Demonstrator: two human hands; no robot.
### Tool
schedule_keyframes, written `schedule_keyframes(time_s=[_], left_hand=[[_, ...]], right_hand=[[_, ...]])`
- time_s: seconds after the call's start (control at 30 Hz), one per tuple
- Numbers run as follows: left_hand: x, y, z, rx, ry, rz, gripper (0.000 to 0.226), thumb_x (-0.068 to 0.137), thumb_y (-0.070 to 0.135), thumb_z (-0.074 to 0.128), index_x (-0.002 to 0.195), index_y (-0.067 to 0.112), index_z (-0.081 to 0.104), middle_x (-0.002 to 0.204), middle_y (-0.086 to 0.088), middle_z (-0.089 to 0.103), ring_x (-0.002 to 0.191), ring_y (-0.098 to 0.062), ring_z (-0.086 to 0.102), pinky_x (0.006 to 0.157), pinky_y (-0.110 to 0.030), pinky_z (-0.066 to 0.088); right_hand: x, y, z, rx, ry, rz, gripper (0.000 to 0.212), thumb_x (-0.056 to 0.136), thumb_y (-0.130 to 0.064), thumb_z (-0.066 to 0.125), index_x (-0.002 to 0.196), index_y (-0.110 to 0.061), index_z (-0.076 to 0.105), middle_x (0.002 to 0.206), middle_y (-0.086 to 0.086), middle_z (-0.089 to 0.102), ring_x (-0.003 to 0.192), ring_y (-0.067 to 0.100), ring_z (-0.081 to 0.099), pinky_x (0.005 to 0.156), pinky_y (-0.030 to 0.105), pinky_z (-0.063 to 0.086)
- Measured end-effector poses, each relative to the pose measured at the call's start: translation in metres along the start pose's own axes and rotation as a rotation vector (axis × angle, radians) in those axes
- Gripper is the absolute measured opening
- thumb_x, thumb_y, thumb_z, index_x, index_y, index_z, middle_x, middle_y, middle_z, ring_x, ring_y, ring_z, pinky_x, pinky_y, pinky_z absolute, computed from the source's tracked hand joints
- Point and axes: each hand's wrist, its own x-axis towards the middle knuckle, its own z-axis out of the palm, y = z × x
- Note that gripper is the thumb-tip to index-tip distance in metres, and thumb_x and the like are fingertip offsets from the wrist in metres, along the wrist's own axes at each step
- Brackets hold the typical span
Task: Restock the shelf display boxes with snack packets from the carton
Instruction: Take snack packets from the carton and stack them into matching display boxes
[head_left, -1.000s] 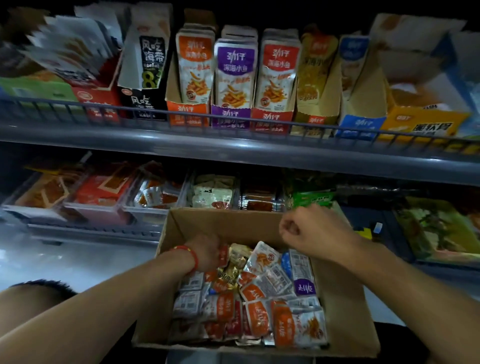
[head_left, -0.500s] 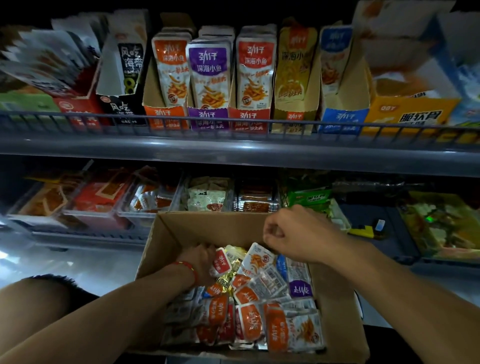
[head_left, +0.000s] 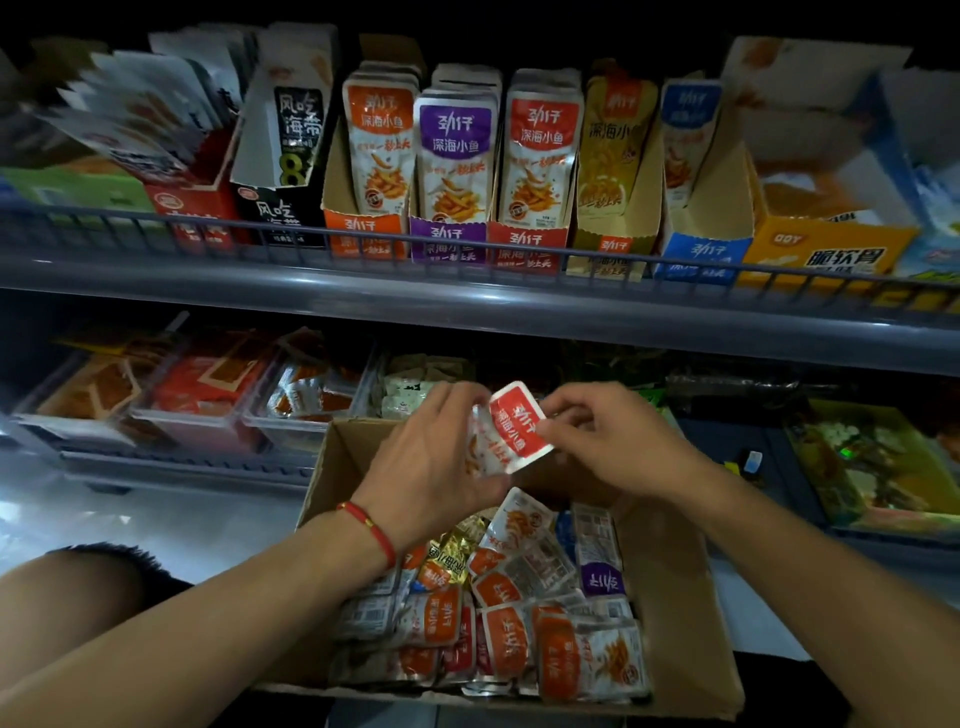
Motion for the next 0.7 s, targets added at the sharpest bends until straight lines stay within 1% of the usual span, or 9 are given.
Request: schedule_keyframes(time_s=[0.07,0.13,0.2,0.27,0.33,0.43,0.5,0.6,0.7], left_hand=[[0.001,0.004,-0.005,-0.065,0.066,0.033,0.078,0.073,0.047,0.084,0.133,0.031,0.037,0.132,0.008,0.048,0.111,-0.007,0.053,0.087,-0.024,0.054],[0.003,0.005,-0.012,-0.137,0.118,0.027,0.077,0.073,0.042,0.085,0.132,0.032,0.037,0.133,0.007,0.051,0.114,-0.009,0.053,0.089,-0.029,0.055],[0.007,0.004,-0.019,-0.116,0.176,0.037,0.083,0.072,0.044,0.084,0.138,0.032,0.036,0.134,0.006,0.049,0.120,-0.011,0.047,0.098,-0.034,0.051],[0.013,0.000,-0.028,-0.093,0.245,0.041,0.083,0.075,0.052,0.079,0.143,0.031,0.036,0.139,0.006,0.043,0.126,-0.011,0.038,0.102,-0.031,0.041],[0.017,-0.003,-0.038,-0.135,0.334,0.028,0.073,0.081,0.055,0.068,0.142,0.026,0.040,0.139,0.004,0.043,0.128,-0.011,0.035,0.099,-0.026,0.033],[0.022,-0.010,-0.052,-0.141,0.440,-0.008,0.060,0.088,0.045,0.061,0.140,0.021,0.043,0.136,-0.001,0.045,0.128,-0.015,0.036,0.099,-0.024,0.029],[0.024,-0.014,-0.059,-0.139,0.486,-0.019,0.057,0.089,0.037,0.063,0.139,0.019,0.044,0.134,-0.002,0.046,0.127,-0.018,0.037,0.099,-0.024,0.028],[0.026,-0.015,-0.065,-0.172,0.517,-0.024,0.055,0.089,0.028,0.066,0.138,0.018,0.045,0.133,-0.003,0.046,0.125,-0.019,0.036,0.099,-0.025,0.028],[0.026,-0.015,-0.067,-0.190,0.530,-0.037,0.055,0.088,0.024,0.067,0.138,0.016,0.045,0.132,-0.004,0.046,0.124,-0.020,0.035,0.098,-0.026,0.028]], right_hand=[[-0.005,-0.009,-0.006,0.111,0.065,-0.011,0.010,0.097,-0.031,0.066,0.105,-0.028,0.070,0.095,-0.008,0.073,0.079,0.006,0.071,0.076,0.031,0.059],[-0.011,-0.018,-0.012,0.152,0.129,-0.024,0.009,0.097,-0.029,0.065,0.105,-0.027,0.070,0.095,-0.008,0.072,0.080,0.008,0.070,0.073,0.029,0.059],[-0.017,-0.022,-0.020,0.103,0.212,-0.062,0.010,0.098,-0.028,0.064,0.105,-0.026,0.071,0.094,-0.008,0.072,0.080,0.009,0.070,0.075,0.031,0.061],[-0.021,-0.028,-0.032,0.050,0.292,-0.092,0.010,0.097,-0.031,0.064,0.103,-0.029,0.071,0.092,-0.011,0.073,0.081,0.007,0.069,0.078,0.034,0.061],[-0.021,-0.039,-0.050,0.021,0.386,-0.115,0.008,0.095,-0.033,0.065,0.100,-0.034,0.070,0.090,-0.012,0.072,0.080,0.007,0.069,0.079,0.038,0.061],[-0.012,-0.062,-0.091,-0.078,0.534,-0.216,0.006,0.096,-0.032,0.066,0.097,-0.038,0.068,0.091,-0.012,0.071,0.079,0.007,0.068,0.076,0.038,0.061],[0.001,-0.080,-0.121,-0.187,0.645,-0.314,0.005,0.098,-0.034,0.064,0.102,-0.035,0.068,0.093,-0.009,0.071,0.080,0.010,0.069,0.076,0.038,0.060],[0.026,-0.112,-0.157,-0.351,0.765,-0.376,0.016,0.100,-0.032,0.062,0.112,-0.024,0.069,0.097,-0.005,0.068,0.085,0.009,0.064,0.077,0.019,0.053],[0.052,-0.132,-0.174,-0.506,0.799,-0.366,0.024,0.102,-0.029,0.059,0.119,-0.013,0.068,0.108,-0.001,0.066,0.099,0.008,0.058,0.085,0.026,0.048]])
